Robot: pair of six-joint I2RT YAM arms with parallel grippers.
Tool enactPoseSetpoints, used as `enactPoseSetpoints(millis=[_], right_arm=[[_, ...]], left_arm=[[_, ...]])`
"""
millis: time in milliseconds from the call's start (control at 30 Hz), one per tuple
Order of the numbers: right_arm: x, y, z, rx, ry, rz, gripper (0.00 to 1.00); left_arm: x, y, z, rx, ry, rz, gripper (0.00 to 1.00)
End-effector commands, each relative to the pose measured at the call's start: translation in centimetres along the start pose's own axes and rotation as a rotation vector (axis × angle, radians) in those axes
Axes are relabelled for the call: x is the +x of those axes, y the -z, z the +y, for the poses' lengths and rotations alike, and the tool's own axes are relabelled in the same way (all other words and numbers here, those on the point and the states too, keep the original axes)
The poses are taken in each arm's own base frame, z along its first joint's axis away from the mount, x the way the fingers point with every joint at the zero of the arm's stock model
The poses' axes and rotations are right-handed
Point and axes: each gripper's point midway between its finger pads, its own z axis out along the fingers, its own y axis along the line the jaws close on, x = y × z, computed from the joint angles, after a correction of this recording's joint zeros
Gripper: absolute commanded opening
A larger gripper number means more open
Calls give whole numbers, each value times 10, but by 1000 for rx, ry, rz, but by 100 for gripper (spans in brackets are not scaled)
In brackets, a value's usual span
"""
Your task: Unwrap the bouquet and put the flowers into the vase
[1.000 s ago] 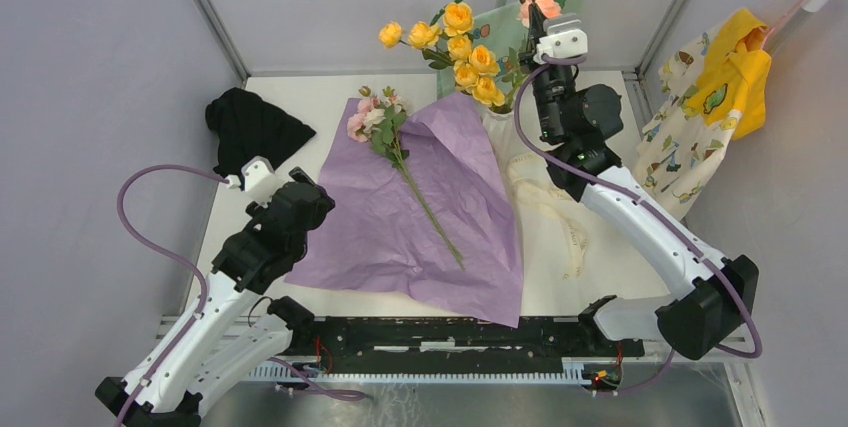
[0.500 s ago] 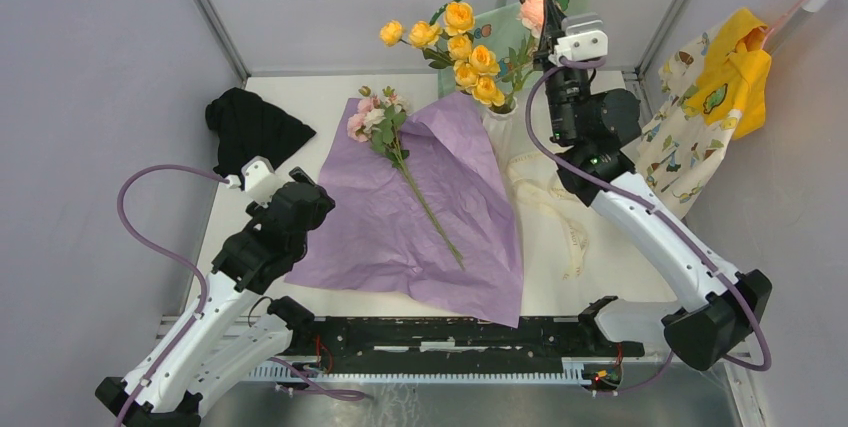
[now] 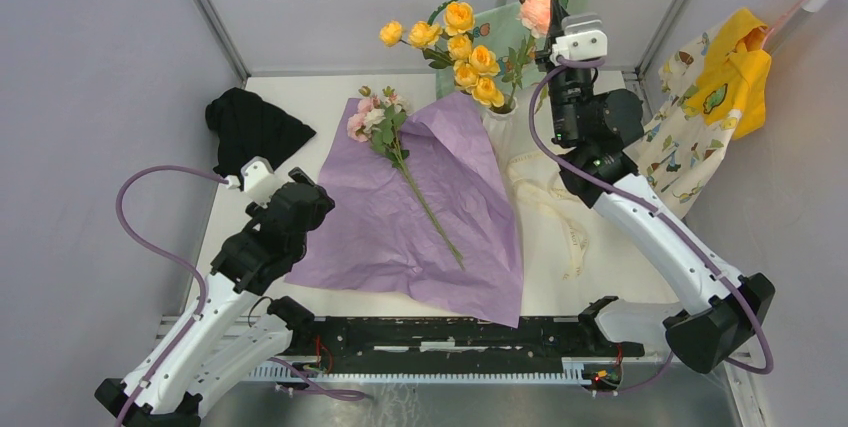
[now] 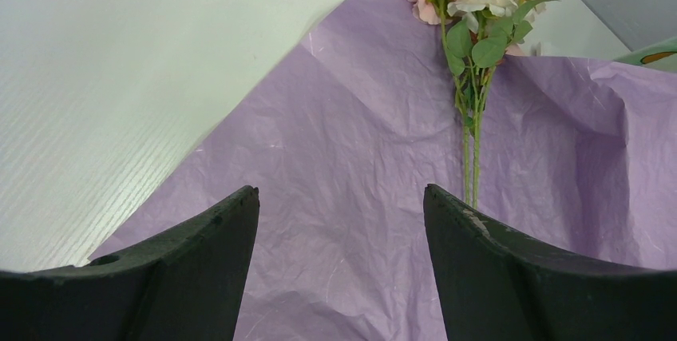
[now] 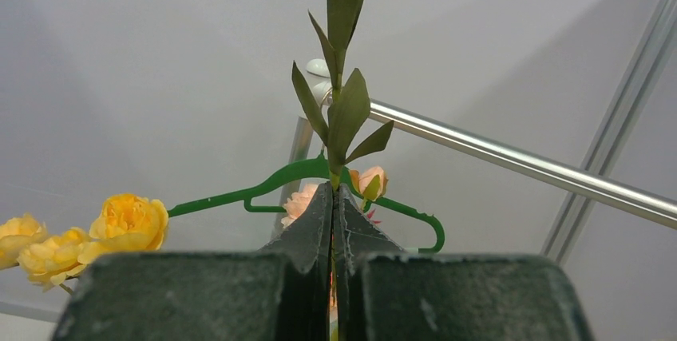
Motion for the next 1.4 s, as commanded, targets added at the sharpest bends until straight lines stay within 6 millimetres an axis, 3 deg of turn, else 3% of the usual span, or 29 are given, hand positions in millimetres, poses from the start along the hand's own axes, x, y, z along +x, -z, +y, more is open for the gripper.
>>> enactPoseSetpoints(millis=[0, 233, 467, 800, 1133, 1367], right_arm=[[-10, -5, -9, 30, 11, -19, 0], [2, -8, -3, 25, 48, 0, 0], [-8, -11, -18, 90, 86, -25, 0], [-11, -17, -12, 70, 119, -46, 0], [2, -20, 11, -16, 141, -61, 0], [9, -33, 22, -33, 172, -57, 0]], left_arm=[[-7, 0, -8, 26, 40, -27, 81], [-7, 0, -7, 22, 37, -27, 81], [-7, -1, -7, 17, 36, -27, 81], [-6, -3, -10, 19, 31, -23, 81], [-6, -3, -8, 14, 28, -26, 81], [-7, -3, -7, 11, 27, -34, 81]])
